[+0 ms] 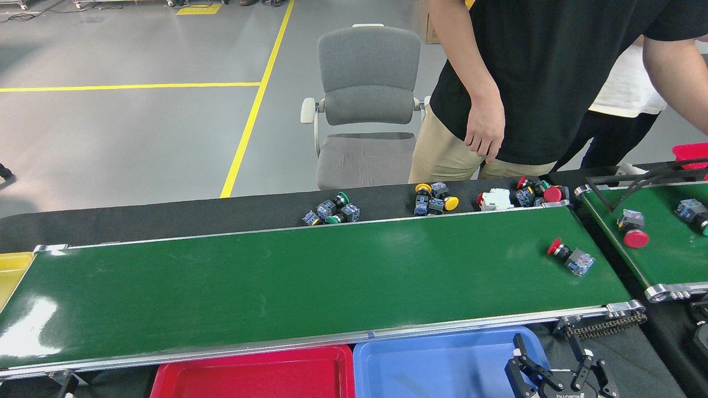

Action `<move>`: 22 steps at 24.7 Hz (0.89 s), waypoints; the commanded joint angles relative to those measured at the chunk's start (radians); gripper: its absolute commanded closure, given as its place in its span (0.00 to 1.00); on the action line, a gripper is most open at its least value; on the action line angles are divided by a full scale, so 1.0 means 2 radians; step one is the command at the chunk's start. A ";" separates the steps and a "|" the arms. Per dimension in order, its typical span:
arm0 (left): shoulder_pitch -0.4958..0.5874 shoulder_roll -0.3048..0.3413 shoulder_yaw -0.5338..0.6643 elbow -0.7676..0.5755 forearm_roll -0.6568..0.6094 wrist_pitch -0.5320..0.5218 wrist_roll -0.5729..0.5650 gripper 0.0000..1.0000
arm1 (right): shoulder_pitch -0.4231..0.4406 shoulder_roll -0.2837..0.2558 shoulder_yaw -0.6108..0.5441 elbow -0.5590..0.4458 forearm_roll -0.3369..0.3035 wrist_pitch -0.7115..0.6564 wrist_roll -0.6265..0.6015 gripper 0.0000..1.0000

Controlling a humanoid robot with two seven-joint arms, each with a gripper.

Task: Pick switch part from conveyor to tray

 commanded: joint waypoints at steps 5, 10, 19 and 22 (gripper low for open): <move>-0.002 0.002 0.005 -0.003 0.003 0.001 0.003 0.00 | -0.008 -0.005 -0.002 -0.008 0.000 0.001 -0.001 0.00; -0.003 0.002 0.005 -0.005 0.004 0.001 0.003 0.00 | -0.015 -0.005 -0.002 -0.004 0.000 0.015 0.004 0.00; -0.008 0.002 0.005 -0.004 0.003 0.000 0.002 0.00 | -0.115 -0.026 -0.003 0.047 -0.004 0.036 0.094 0.00; -0.012 0.002 0.003 -0.004 0.003 0.000 0.002 0.00 | -0.156 -0.028 -0.001 0.084 -0.002 0.034 0.113 0.00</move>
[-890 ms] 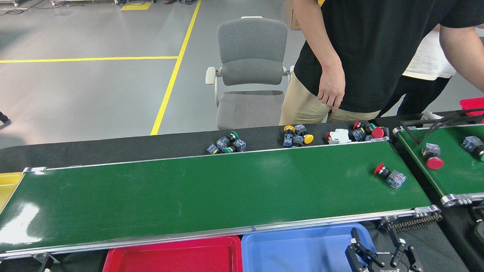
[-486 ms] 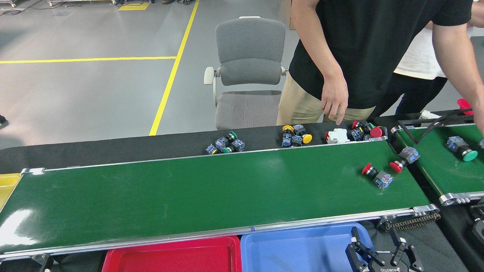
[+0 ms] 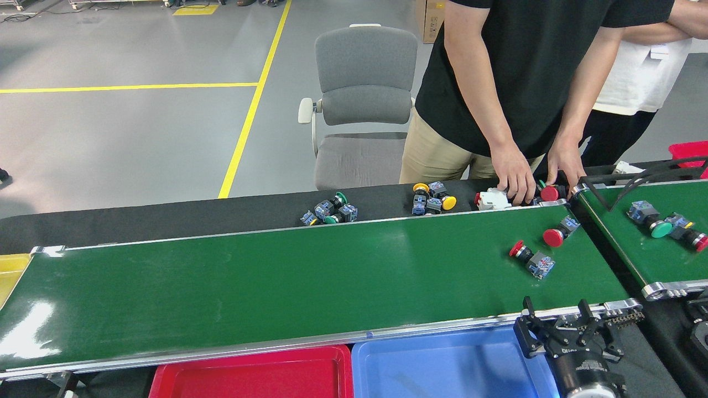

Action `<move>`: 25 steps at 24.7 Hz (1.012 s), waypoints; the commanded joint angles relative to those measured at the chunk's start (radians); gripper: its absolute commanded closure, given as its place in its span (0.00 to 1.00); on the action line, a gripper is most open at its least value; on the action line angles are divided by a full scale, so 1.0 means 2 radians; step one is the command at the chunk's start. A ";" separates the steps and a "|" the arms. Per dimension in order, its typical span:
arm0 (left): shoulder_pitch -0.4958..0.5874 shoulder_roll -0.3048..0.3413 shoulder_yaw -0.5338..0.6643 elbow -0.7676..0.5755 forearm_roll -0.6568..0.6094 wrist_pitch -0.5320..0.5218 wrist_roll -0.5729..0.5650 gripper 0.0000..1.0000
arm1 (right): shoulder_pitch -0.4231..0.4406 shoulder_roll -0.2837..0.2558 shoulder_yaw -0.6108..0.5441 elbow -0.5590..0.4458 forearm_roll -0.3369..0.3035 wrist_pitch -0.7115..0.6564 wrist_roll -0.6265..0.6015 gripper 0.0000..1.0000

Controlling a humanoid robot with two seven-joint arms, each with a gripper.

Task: Pick switch part from conveyor to tray

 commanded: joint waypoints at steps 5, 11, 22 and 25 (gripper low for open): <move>-0.008 0.004 0.000 -0.006 0.001 -0.001 0.002 0.00 | -0.067 -0.005 0.035 0.061 0.001 0.000 0.018 0.00; -0.015 0.004 -0.001 -0.004 0.001 -0.001 0.002 0.00 | -0.091 0.000 0.062 0.102 0.001 0.002 0.018 0.00; -0.027 0.007 -0.003 -0.003 0.001 -0.002 0.002 0.00 | -0.126 0.005 0.063 0.148 0.003 0.001 0.015 0.06; -0.030 0.008 -0.004 -0.003 0.000 -0.002 0.002 0.00 | -0.133 0.002 0.079 0.159 0.004 -0.002 0.014 0.37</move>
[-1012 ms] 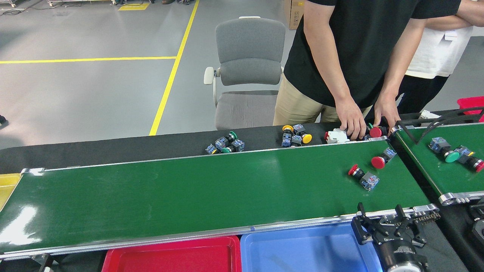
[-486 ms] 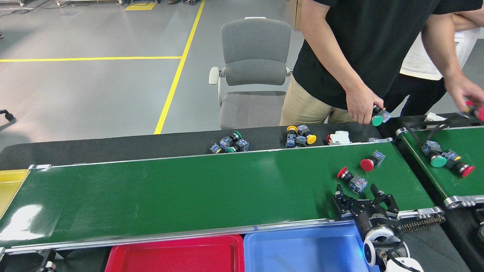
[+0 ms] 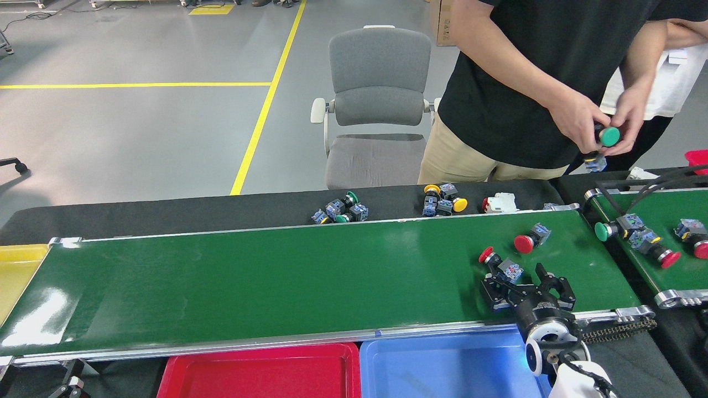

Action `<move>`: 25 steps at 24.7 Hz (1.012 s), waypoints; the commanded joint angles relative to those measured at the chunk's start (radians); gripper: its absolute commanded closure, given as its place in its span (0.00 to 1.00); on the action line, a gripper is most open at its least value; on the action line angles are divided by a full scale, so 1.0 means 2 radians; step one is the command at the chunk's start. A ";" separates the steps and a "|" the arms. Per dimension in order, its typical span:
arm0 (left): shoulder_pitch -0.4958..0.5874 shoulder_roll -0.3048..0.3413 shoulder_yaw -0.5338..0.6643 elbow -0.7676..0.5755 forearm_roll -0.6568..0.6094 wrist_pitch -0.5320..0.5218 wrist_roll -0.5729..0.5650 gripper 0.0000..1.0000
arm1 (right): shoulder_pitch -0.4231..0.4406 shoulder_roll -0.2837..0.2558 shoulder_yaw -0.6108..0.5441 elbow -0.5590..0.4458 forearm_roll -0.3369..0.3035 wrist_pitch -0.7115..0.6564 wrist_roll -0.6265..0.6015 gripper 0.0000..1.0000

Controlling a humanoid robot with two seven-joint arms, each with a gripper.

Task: Pick switch part from conveyor to tray

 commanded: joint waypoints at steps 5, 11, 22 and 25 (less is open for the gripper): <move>-0.004 0.002 0.002 -0.003 0.001 0.000 0.004 0.00 | -0.010 -0.005 0.012 -0.006 0.001 -0.018 -0.018 0.91; -0.005 0.006 0.003 -0.003 -0.002 -0.002 0.001 0.00 | 0.003 -0.002 0.027 -0.042 0.000 -0.073 -0.029 0.99; -0.003 0.005 0.001 -0.003 0.000 -0.003 -0.012 0.00 | 0.070 0.058 0.263 -0.156 0.081 -0.212 -0.080 0.22; -0.009 0.003 0.001 -0.004 0.001 -0.004 -0.035 0.00 | 0.071 0.077 0.279 -0.137 0.082 -0.213 -0.081 0.00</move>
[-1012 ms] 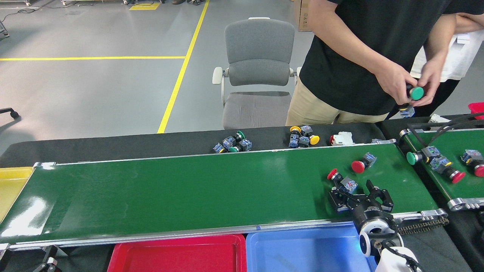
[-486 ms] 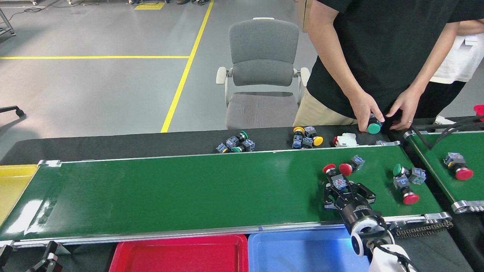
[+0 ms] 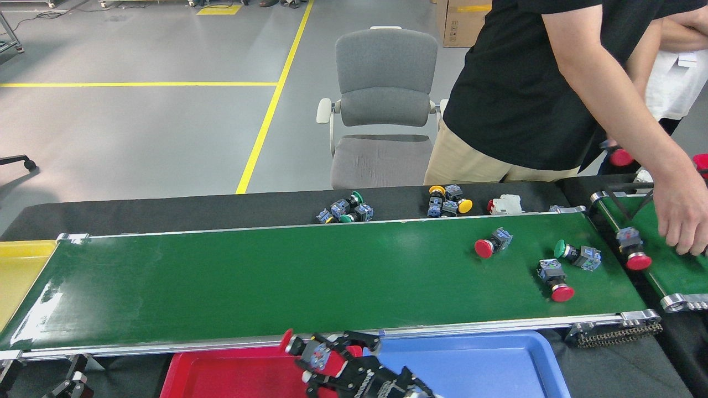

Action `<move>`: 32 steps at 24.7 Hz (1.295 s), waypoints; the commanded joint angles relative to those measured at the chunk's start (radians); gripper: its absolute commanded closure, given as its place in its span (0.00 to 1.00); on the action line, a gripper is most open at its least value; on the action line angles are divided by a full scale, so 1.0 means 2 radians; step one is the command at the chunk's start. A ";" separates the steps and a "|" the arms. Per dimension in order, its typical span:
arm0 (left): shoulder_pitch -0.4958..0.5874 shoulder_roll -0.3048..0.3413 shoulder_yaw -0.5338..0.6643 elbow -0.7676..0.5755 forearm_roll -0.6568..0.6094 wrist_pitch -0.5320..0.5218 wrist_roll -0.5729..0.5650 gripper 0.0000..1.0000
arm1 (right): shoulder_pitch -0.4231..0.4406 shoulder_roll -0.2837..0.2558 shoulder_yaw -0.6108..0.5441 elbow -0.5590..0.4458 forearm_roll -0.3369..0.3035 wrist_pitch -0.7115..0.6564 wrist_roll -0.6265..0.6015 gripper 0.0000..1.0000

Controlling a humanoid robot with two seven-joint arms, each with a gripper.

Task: Pick switch part from conveyor to tray

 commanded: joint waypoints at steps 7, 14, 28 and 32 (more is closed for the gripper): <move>-0.001 0.001 0.004 -0.007 0.003 -0.002 -0.010 0.00 | 0.022 -0.009 -0.053 -0.079 -0.016 0.007 -0.002 0.00; 0.003 0.000 0.009 -0.009 0.004 -0.002 -0.010 0.00 | 0.170 -0.008 -0.206 -0.140 -0.020 0.267 -0.084 0.01; -0.002 0.003 0.003 -0.006 0.004 -0.002 -0.010 0.00 | 0.077 -0.034 -0.216 -0.069 -0.051 0.403 0.032 0.01; -0.005 0.004 0.002 -0.006 0.004 -0.002 -0.010 0.00 | 0.027 -0.048 -0.215 -0.023 -0.056 0.390 0.058 0.01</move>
